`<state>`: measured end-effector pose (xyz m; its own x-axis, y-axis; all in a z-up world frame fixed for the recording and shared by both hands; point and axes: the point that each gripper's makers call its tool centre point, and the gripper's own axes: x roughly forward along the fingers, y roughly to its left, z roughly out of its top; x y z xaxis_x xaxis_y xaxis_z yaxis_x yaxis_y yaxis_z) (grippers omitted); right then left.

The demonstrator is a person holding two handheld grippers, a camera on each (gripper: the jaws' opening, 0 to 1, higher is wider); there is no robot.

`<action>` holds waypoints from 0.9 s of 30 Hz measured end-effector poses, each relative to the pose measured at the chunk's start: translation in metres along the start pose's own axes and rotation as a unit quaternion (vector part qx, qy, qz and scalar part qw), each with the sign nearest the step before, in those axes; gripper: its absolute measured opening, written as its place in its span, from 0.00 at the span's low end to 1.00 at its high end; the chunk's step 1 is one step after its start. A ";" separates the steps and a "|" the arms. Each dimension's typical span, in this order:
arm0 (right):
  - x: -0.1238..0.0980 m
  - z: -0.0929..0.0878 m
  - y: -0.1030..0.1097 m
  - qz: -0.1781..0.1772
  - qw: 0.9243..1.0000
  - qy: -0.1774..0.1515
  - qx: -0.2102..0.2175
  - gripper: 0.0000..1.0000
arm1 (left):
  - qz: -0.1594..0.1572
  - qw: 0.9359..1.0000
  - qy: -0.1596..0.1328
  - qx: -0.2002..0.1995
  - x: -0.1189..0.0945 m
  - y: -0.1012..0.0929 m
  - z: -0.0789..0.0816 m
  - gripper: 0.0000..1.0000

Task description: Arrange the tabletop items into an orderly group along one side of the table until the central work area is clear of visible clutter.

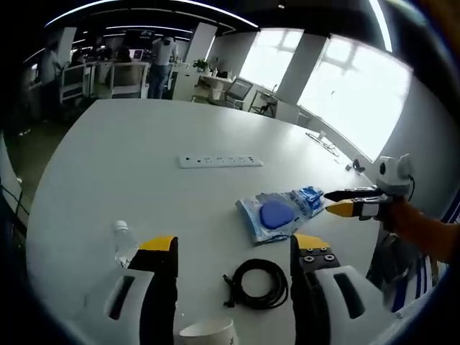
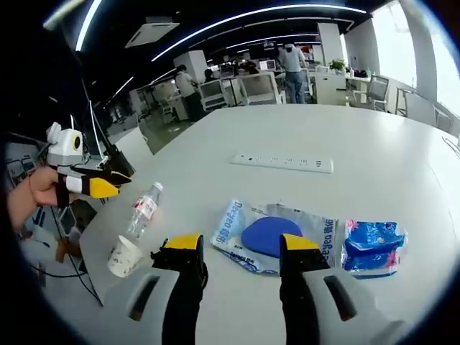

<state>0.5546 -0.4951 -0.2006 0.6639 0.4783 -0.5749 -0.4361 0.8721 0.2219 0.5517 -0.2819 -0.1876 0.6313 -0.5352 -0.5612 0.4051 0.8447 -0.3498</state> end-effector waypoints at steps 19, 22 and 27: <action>0.006 0.003 0.056 0.066 0.997 0.008 -0.038 0.41 | 0.023 0.999 -0.018 -0.022 -0.056 0.011 -0.022 0.63; 0.007 0.003 0.067 0.078 0.996 0.011 -0.045 0.40 | 0.029 0.999 -0.022 -0.027 -0.066 0.015 -0.026 0.63; 0.009 0.001 0.086 0.103 0.993 0.018 -0.058 0.40 | 0.033 0.999 -0.025 -0.034 -0.079 0.018 -0.033 0.63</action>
<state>0.5235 -0.4153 -0.1855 0.5323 0.6391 -0.5552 -0.6285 0.7377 0.2466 0.4869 -0.2241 -0.1744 0.6882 -0.4766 -0.5470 0.3166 0.8757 -0.3646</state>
